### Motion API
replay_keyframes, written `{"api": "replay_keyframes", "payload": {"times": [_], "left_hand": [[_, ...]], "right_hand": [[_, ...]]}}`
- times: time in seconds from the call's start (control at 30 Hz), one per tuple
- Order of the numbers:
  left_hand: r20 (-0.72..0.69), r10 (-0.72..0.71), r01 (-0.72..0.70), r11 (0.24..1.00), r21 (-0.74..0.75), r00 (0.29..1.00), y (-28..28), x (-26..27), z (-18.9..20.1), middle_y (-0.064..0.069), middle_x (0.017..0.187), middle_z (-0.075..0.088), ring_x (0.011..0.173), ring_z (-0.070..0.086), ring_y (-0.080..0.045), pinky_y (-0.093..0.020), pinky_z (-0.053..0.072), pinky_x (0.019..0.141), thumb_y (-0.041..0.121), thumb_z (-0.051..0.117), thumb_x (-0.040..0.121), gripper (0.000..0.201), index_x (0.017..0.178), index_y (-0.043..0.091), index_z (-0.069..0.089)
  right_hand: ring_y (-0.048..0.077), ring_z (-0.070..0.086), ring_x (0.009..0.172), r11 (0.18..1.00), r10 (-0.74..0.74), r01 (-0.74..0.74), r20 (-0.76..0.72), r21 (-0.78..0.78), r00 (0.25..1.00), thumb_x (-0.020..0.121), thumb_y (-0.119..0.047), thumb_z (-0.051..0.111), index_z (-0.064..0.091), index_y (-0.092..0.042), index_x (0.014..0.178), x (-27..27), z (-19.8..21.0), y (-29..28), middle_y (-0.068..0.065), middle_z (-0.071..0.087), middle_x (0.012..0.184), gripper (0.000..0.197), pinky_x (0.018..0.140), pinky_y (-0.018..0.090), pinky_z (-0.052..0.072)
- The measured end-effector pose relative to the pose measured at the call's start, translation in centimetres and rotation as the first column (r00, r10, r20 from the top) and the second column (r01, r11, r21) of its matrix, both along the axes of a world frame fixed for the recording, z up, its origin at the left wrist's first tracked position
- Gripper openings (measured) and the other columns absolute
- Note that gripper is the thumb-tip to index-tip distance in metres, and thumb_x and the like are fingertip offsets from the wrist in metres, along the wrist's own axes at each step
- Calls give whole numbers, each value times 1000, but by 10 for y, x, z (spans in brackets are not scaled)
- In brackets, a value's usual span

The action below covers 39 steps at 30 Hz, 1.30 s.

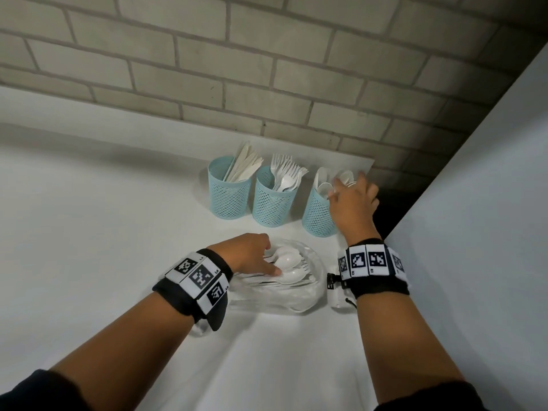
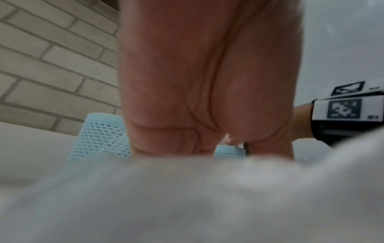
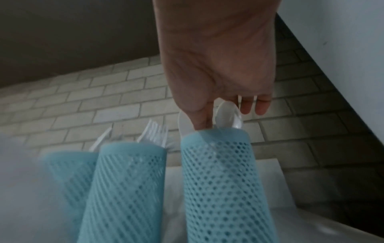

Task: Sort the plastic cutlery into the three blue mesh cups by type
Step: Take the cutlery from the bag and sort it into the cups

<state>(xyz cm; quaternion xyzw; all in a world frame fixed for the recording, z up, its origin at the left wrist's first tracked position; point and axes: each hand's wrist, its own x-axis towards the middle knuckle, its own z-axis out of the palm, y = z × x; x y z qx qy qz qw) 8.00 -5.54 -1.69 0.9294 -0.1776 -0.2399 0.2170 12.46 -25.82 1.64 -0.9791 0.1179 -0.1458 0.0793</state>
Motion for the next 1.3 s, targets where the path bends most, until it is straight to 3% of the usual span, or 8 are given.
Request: {"api": "replay_keyframes", "payload": {"times": [0.1,0.2,0.4,0.53,0.73,0.93,1.17,1.3], "left_hand": [[-13,-45,46,997,66,999,-1,1,0,-4,131,53,117,50,-21,-29,39,95,47,65,81,64,130,12,45],[6,-80,78,986,149,997,-3,2,0,-7,120,58,112,49,-25,-31,39,85,52,64,80,59,119,10,52],[-7,-137,133,941,312,991,-9,1,-2,-10,123,52,122,33,-27,-36,35,88,65,46,84,66,118,9,51],[-2,-132,127,948,291,991,-6,2,-4,-8,120,56,116,44,-27,-37,38,91,66,49,83,61,113,13,52],[-25,-115,118,961,248,993,-3,5,-2,-6,123,55,113,45,-27,-36,38,89,64,57,79,66,121,13,49],[21,-105,101,984,150,994,-1,0,-1,-4,93,56,82,50,-20,-28,36,70,55,63,79,49,95,11,51],[-28,-161,163,957,240,987,1,-7,2,-7,132,47,119,45,-25,-34,36,93,57,46,89,58,126,14,44],[-51,-154,160,972,170,987,1,-8,3,-7,129,51,107,48,-22,-28,34,85,53,48,90,54,122,10,45]], "right_hand": [[33,19,134,994,22,-29,70,103,997,93,-31,51,40,-24,139,-9,15,9,13,19,150,48,107,44,23],[23,49,111,936,240,-268,143,229,960,92,-23,53,61,-17,118,-24,27,16,8,53,123,28,93,31,38],[19,57,99,898,435,-314,-516,308,738,93,-37,53,61,-13,119,-47,8,33,5,62,119,37,83,28,43],[17,53,68,914,391,-215,-612,343,687,92,-39,53,60,-13,79,-47,-8,33,3,57,76,30,60,27,47],[10,46,54,880,433,-240,-486,410,759,86,-36,64,59,-16,66,-49,-11,27,-4,51,59,29,51,20,36],[11,33,52,787,389,-198,-221,584,895,87,-32,64,52,-7,59,-51,-28,22,3,39,55,39,52,23,27],[15,36,59,651,193,-39,-116,758,974,94,-28,54,40,-13,57,-45,-50,28,6,37,60,42,59,27,32],[15,40,63,588,172,-44,-72,808,982,93,-28,54,43,-12,60,-45,-54,33,10,43,65,39,64,27,34]]}}
